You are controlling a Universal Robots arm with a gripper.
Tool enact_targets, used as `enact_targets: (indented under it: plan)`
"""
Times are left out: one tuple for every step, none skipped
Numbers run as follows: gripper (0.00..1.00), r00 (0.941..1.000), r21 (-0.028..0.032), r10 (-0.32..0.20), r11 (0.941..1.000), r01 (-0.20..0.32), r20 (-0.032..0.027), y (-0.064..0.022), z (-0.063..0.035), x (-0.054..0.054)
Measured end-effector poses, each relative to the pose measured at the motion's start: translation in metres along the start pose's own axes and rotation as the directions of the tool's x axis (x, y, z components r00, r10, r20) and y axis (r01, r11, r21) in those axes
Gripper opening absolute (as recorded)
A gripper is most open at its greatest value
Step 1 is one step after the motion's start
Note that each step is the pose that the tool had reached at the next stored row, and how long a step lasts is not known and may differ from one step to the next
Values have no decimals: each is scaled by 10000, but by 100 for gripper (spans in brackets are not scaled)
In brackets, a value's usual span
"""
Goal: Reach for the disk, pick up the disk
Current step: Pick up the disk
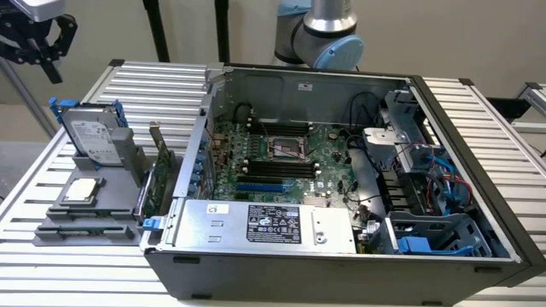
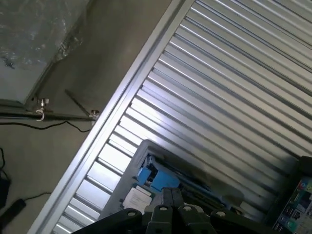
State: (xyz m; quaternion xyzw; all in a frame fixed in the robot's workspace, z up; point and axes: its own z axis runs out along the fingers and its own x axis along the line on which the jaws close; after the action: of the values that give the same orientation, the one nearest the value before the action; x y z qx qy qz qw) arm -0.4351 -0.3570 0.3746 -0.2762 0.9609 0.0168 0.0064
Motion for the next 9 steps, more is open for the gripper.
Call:
enact_targets:
  plan:
    - [11, 9998, 7, -187, 9998, 187, 11, 0, 0, 0]
    - [11, 9993, 13, -367, 9993, 367, 22, 0, 1, 0]
    - [11, 9985, 18, -547, 9985, 547, 31, 0, 2, 0]
    - [11, 9973, 21, -727, 9974, 727, 37, 0, 3, 0]
    - [11, 9958, 22, -910, 9958, 910, 36, 0, 4, 0]
    - [11, 9940, 18, -1090, 9940, 1090, 33, 0, 7, 0]
    - [11, 9919, 14, -1267, 9919, 1266, 27, 0, 11, 1]
    - [11, 9893, 8, -1456, 9893, 1456, 23, 1, 18, 1]
    - [11, 9866, 4, -1634, 9866, 1634, 18, 0, 24, 1]
